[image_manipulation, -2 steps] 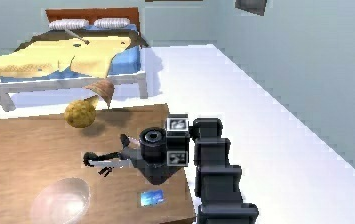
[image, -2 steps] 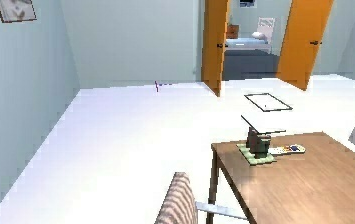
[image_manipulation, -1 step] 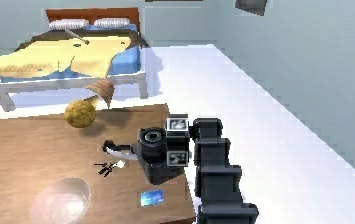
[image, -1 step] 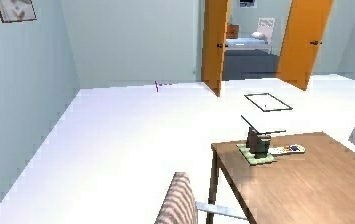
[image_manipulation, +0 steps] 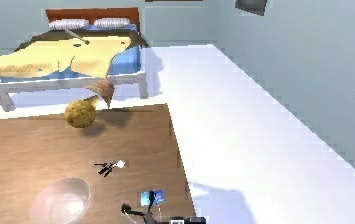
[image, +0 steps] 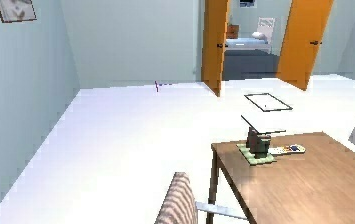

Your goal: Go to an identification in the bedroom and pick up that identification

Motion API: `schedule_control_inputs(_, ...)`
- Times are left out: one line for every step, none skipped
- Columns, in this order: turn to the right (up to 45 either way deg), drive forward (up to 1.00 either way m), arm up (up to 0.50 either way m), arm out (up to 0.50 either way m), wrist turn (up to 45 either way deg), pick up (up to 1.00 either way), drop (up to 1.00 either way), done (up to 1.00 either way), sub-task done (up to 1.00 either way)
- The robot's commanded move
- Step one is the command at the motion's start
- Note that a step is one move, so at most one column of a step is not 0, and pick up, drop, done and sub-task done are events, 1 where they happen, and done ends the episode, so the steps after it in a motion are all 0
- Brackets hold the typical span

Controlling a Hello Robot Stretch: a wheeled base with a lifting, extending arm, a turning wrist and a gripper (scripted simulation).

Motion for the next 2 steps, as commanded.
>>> schedule_control_inputs(0.0,0.00,0.00,0.00,0.0,1.00,0.00,0.00,0.00)
schedule_control_inputs(0.0,0.00,0.10,0.00,0.0,0.00,0.00,0.00,0.00)
